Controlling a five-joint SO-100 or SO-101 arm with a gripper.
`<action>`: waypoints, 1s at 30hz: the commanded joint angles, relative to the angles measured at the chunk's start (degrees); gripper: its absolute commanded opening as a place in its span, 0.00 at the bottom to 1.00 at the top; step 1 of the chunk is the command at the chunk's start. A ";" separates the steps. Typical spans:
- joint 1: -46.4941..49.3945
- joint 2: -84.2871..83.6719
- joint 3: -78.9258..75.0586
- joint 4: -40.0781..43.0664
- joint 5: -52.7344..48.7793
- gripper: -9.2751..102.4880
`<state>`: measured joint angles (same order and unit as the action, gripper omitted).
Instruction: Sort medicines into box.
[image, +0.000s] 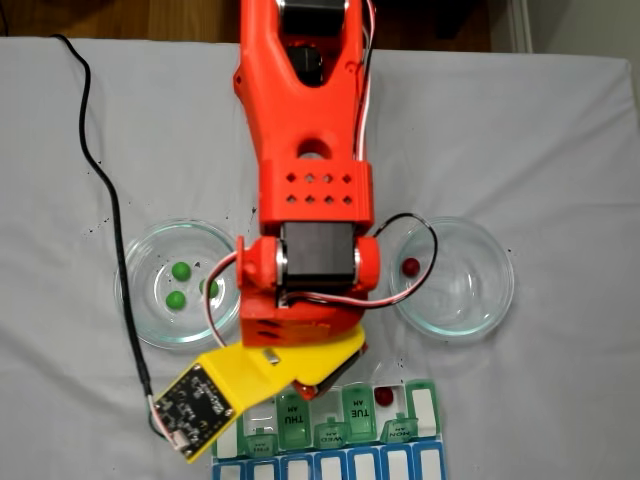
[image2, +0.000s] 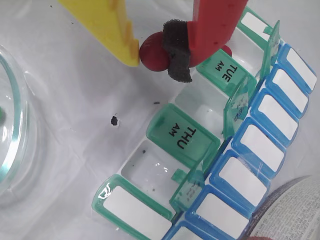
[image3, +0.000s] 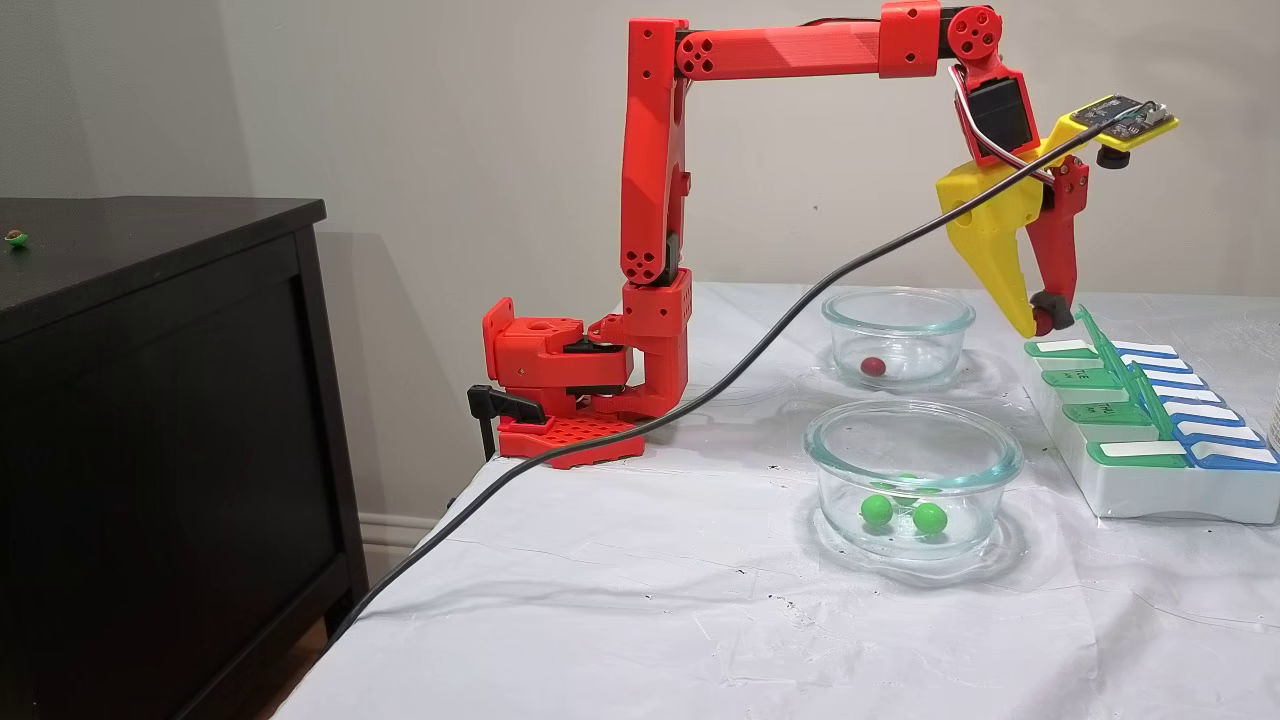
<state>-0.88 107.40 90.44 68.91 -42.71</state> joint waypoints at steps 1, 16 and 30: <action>-1.93 2.72 -0.62 -1.14 -0.79 0.08; -1.93 -4.48 -2.55 -9.05 -0.79 0.08; -1.85 -2.37 0.53 -14.85 1.93 0.08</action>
<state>-2.72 100.11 93.34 56.16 -41.13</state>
